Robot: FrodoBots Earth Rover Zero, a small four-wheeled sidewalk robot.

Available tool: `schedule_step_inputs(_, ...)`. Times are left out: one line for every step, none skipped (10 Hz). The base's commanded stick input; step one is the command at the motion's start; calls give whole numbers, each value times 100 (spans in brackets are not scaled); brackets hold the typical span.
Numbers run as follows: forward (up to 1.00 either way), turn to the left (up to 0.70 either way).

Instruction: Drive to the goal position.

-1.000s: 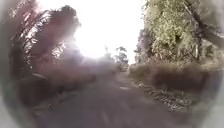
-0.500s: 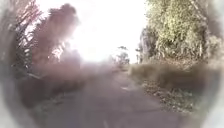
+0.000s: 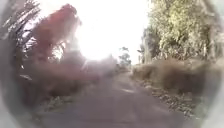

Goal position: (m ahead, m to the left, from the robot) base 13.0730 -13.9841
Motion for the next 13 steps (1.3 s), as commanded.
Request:
schedule_step_inputs(50, 0)
schedule_step_inputs(50, 0)
schedule_step_inputs(50, 0)
schedule_step_inputs(50, 0)
schedule_step_inputs(50, 0)
schedule_step_inputs(50, 0)
schedule_step_inputs(50, 0)
schedule_step_inputs(50, 0)
schedule_step_inputs(50, 0)
schedule_step_inputs(50, 0)
schedule_step_inputs(50, 0)
schedule_step_inputs(50, 0)
schedule_step_inputs(50, 0)
